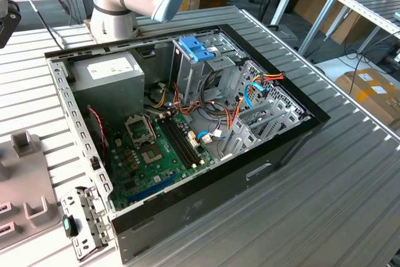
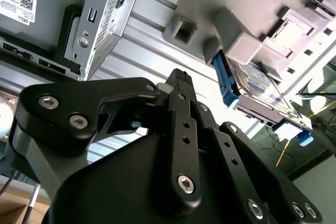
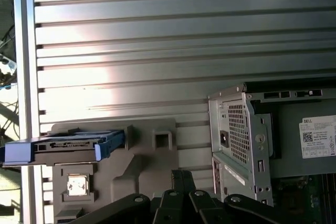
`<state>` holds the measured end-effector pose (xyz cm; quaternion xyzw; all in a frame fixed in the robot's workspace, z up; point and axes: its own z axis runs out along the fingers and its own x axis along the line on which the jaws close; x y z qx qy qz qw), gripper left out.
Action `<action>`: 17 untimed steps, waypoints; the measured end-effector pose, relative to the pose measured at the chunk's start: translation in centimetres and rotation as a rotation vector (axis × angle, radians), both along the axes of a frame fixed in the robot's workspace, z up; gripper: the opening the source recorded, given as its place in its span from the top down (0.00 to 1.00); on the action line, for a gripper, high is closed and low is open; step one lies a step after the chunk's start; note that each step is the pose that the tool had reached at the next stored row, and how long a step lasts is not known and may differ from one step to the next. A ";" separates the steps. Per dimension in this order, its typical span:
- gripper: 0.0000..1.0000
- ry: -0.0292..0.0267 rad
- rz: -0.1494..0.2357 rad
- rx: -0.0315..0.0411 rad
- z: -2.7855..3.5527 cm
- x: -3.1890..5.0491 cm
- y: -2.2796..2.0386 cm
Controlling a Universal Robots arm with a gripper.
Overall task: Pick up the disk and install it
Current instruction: 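Reach for the disk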
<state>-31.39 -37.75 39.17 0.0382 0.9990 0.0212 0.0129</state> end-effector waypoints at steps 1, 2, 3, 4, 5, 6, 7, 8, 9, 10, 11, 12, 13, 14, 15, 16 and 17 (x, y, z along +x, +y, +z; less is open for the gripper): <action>0.89 0.0000 0.000 0.0000 0.00 -0.38 0.01; 0.89 0.0000 0.000 0.0000 0.00 -0.73 0.02; 0.89 0.0000 0.000 0.0000 0.00 -0.83 0.02; 0.89 0.0000 0.000 0.0000 -0.01 -0.84 0.02; 0.89 0.0000 0.000 0.0000 -0.01 -0.84 0.02; 0.89 0.0000 0.000 0.0000 0.00 -0.85 0.02; 0.89 0.0001 0.000 0.0000 0.00 -0.86 0.02; 0.89 0.0020 0.000 0.0001 -0.01 -0.87 0.02; 0.89 0.0140 0.000 0.0000 -0.02 -0.87 0.02; 0.89 0.0277 0.000 0.0000 -0.04 -0.87 0.02; 0.89 0.0382 0.000 0.0000 -0.06 -0.87 0.02; 0.89 0.0515 0.000 0.0000 -0.08 -0.86 0.02; 0.89 0.0589 0.000 0.0001 -0.09 -0.87 0.02; 0.89 0.0613 0.000 0.0001 -0.09 -0.87 0.02; 0.89 0.0617 0.000 0.0000 -0.08 -0.87 0.02; 0.89 0.0618 0.000 0.0000 -0.08 -0.87 0.02; 0.89 0.0617 0.000 0.0000 -0.08 -0.87 0.02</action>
